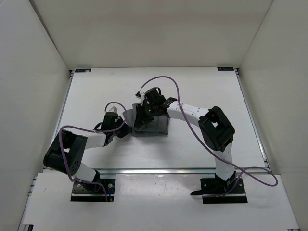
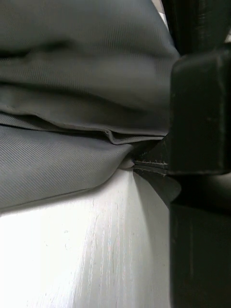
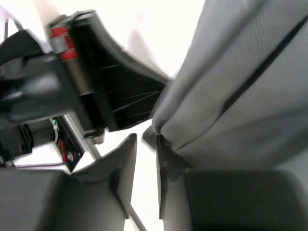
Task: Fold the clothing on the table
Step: Fold the skirt
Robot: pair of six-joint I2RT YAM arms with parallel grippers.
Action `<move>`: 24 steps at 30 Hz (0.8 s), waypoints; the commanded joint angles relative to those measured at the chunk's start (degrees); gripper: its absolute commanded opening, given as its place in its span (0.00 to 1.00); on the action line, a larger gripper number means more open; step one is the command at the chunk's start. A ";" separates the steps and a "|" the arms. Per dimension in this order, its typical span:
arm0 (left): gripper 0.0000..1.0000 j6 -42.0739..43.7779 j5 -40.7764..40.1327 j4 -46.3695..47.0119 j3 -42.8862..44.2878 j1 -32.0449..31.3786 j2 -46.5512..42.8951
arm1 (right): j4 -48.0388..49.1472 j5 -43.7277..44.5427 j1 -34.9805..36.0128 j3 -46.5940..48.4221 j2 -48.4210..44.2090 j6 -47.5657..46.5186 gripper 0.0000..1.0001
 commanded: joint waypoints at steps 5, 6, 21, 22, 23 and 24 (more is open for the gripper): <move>0.15 0.49 1.29 -0.48 -1.71 1.99 -3.79 | 2.51 -3.43 2.48 0.52 -3.42 -2.37 0.40; 0.25 -0.02 1.81 -0.57 -2.32 2.69 -4.15 | 4.44 -2.03 2.83 -0.45 -6.23 -3.25 0.42; 0.98 10.57 12.33 -20.58 -2.26 11.39 -29.63 | 11.67 12.48 -5.15 -27.52 -45.18 -1.50 0.61; 0.99 12.00 14.19 -22.78 0.54 11.49 -29.64 | 10.44 12.92 -6.73 -28.40 -47.11 -1.33 0.61; 0.99 14.80 14.30 -27.68 2.40 10.79 -29.90 | 9.56 12.84 -7.96 -29.72 -48.69 -1.50 0.62; 0.99 17.26 14.04 -32.17 5.81 10.61 -28.86 | 9.29 12.66 -9.98 -31.38 -48.97 -1.67 0.62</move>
